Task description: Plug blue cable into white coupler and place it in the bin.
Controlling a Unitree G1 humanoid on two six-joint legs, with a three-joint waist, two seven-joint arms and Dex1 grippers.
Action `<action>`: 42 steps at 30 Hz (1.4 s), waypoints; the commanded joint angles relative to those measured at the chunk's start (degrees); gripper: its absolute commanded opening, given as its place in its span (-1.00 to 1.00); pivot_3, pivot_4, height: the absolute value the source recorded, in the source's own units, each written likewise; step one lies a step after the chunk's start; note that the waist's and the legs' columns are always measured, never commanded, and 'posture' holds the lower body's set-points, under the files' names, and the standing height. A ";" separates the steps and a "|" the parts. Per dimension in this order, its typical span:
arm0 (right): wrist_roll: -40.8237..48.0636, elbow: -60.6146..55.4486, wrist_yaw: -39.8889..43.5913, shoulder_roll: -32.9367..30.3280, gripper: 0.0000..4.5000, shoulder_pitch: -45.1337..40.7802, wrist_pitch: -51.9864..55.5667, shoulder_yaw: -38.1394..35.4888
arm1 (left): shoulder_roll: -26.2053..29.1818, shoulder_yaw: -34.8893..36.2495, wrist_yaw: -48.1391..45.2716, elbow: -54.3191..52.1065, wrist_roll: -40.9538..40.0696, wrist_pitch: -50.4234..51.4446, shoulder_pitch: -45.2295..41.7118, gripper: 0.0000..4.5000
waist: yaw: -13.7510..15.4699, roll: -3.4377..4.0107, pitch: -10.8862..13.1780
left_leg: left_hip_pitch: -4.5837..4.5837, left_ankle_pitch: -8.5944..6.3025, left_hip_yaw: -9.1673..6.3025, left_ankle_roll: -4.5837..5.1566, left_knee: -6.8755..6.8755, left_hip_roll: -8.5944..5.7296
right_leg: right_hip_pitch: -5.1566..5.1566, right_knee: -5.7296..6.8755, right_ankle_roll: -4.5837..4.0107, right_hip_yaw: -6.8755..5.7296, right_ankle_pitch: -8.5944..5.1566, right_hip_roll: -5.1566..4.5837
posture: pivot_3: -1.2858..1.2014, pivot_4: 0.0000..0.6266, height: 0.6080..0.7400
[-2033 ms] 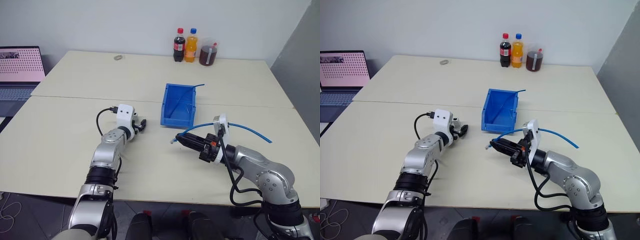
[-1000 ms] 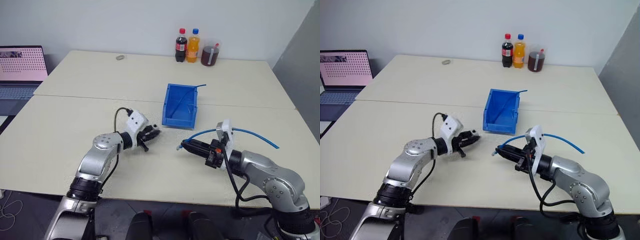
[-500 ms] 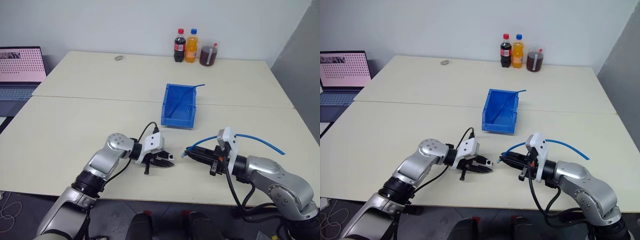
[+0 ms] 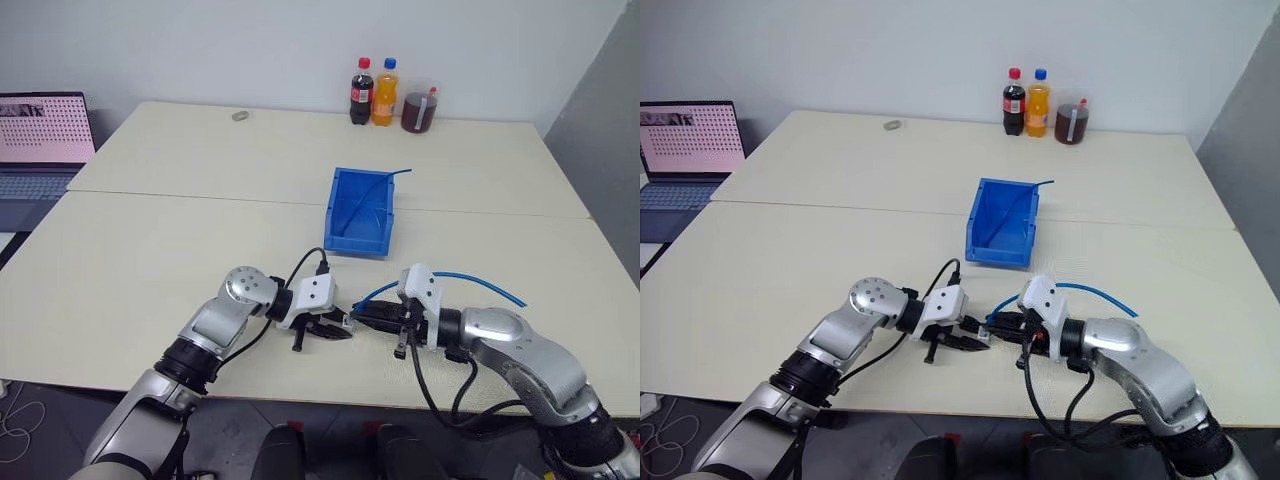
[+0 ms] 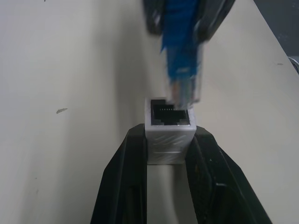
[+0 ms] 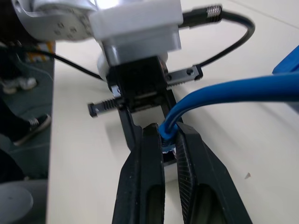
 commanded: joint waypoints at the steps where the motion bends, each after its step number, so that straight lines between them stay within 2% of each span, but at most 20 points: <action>1: -2.55 -0.33 0.84 -0.40 -0.96 -1.35 -0.91 1.06 | -0.12 -1.18 -0.90 -0.66 0.79 0.93 0.82 -0.65 | 0.00 0.00 0.00 | 0.00 0.00 0.00 0.00 0.00 0.00 | 0.00 0.00 0.00 0.01 0.00 0.00 | 0.03 -0.52 1.00; 18: -7.75 -1.45 3.90 -3.09 -0.97 -1.21 0.69 4.50 | -0.54 -0.82 0.16 -0.44 1.13 1.51 1.16 -0.65 | -0.01 0.03 -0.14 | 0.05 0.00 0.00 0.00 0.01 0.00 | 0.04 0.02 0.00 0.01 0.00 0.00 | 0.03 -0.52 1.00; 33: -10.54 1.04 4.94 -2.20 -0.97 -4.32 2.78 7.17 | -0.98 -1.29 1.29 -1.17 1.94 2.22 1.37 -0.65 | -0.01 0.14 -0.42 | 0.25 0.00 0.03 0.00 0.04 0.00 | 0.16 0.13 0.00 0.04 0.00 0.00 | 0.03 -0.52 1.00; 42: -9.41 0.63 3.03 -1.55 -0.97 -3.95 8.00 6.13 | -1.45 -0.63 2.88 -2.68 1.58 4.25 2.53 -0.65 | -0.02 0.15 -0.73 | 0.37 0.00 0.07 0.00 0.04 -0.01 | 0.19 0.31 0.00 0.09 -0.02 0.00 | 0.03 -0.52 1.00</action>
